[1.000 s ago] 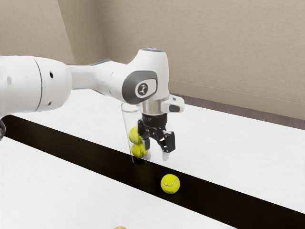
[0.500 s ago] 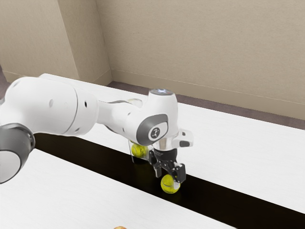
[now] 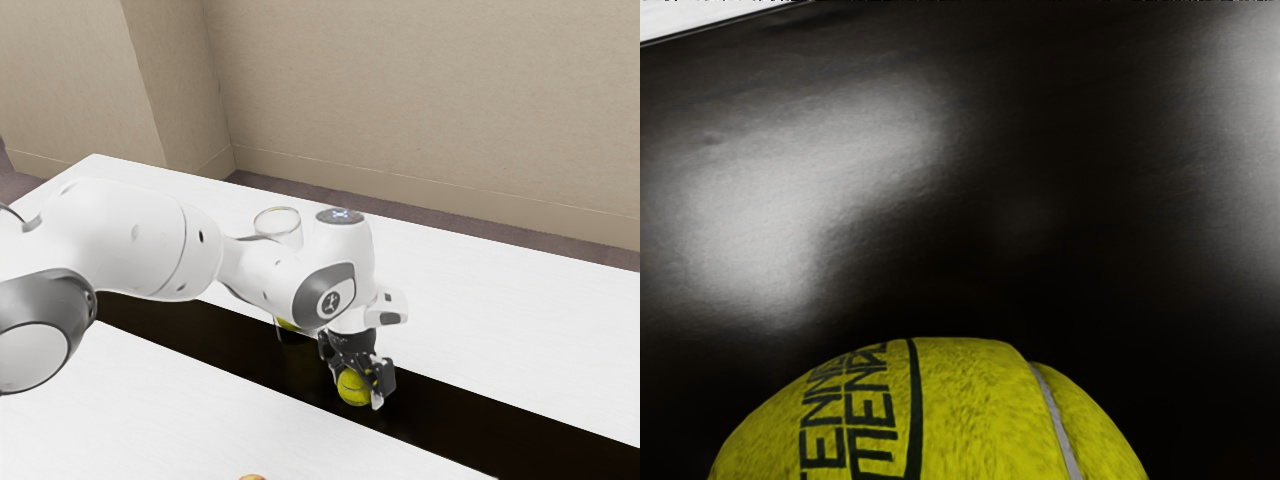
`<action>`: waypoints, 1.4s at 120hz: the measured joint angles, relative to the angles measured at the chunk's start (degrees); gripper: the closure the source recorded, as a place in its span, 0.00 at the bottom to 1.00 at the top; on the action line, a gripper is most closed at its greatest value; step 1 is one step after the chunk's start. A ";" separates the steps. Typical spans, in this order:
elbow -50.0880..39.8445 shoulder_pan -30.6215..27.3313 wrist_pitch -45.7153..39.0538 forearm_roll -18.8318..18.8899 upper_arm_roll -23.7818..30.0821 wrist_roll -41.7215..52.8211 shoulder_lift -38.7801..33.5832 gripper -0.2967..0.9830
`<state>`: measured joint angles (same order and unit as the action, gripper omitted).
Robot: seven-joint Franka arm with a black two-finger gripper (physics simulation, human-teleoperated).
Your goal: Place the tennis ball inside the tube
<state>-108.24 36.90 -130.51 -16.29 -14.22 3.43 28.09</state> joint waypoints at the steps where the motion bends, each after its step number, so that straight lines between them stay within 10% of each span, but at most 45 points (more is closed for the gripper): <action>1: 0.00 0.00 -0.03 -0.03 0.00 0.00 0.01 0.27; 54: 0.25 0.34 -0.49 0.59 -0.09 -0.75 -1.32 0.53; 77: 3.88 -0.02 2.51 7.19 -1.81 -2.11 -6.84 0.62; 111: 22.86 -1.55 18.91 13.18 -9.71 -2.79 -8.67 0.65; 168: 28.38 -8.08 28.55 13.96 -11.98 -0.65 -6.72 0.65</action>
<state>-79.86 28.83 -101.96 -2.34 -26.20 2.78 21.37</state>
